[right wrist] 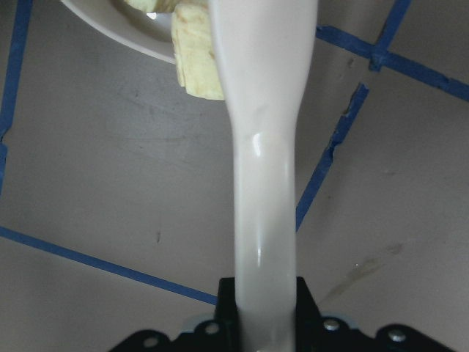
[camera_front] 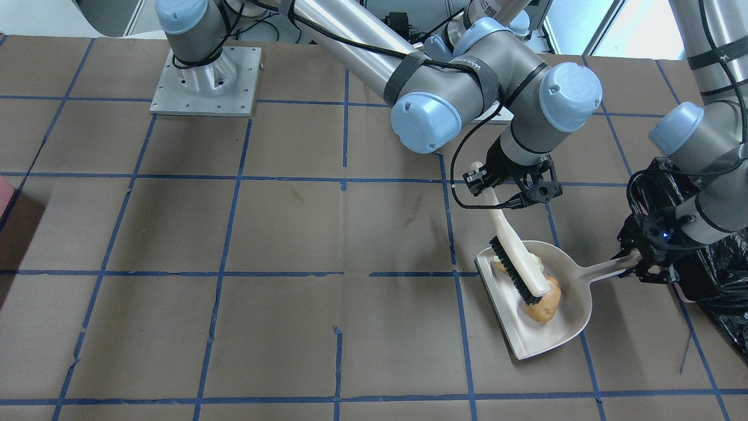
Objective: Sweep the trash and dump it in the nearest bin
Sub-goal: 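Sweep the potato and chunks into the dustpan with the right gripper's brush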
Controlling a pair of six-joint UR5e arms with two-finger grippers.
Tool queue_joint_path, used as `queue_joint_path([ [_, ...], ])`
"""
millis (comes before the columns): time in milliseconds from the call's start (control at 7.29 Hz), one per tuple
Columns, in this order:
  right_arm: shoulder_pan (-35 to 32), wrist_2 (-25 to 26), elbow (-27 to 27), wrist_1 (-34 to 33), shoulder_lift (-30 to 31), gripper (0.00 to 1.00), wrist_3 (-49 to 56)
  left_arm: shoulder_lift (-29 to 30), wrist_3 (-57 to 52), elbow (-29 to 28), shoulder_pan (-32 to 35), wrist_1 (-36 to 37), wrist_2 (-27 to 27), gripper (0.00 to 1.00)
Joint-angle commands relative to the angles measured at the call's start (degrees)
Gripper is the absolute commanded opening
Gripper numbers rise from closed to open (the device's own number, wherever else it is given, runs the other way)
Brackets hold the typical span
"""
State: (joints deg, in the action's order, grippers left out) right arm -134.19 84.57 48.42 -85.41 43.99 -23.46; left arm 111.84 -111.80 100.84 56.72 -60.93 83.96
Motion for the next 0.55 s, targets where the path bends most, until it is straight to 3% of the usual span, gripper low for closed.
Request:
queue_joint_path([
  [0, 2.16, -0.02, 1.33, 0.50, 2.50, 0.03, 0.43, 0.04, 0.00, 0.32, -0.65, -0.07, -1.34, 0.05],
  [274, 6.11, 1.20, 1.59, 8.10, 6.27, 0.03, 0.44, -0.39, 0.09, 0.15, -0.83, -0.76, -2.30, 0.05],
  [412, 8.92, 1.30, 2.99, 12.42, 8.72, 0.03, -0.52, -0.66, 0.26, 0.06, -2.48, -1.73, -5.88, 0.05],
])
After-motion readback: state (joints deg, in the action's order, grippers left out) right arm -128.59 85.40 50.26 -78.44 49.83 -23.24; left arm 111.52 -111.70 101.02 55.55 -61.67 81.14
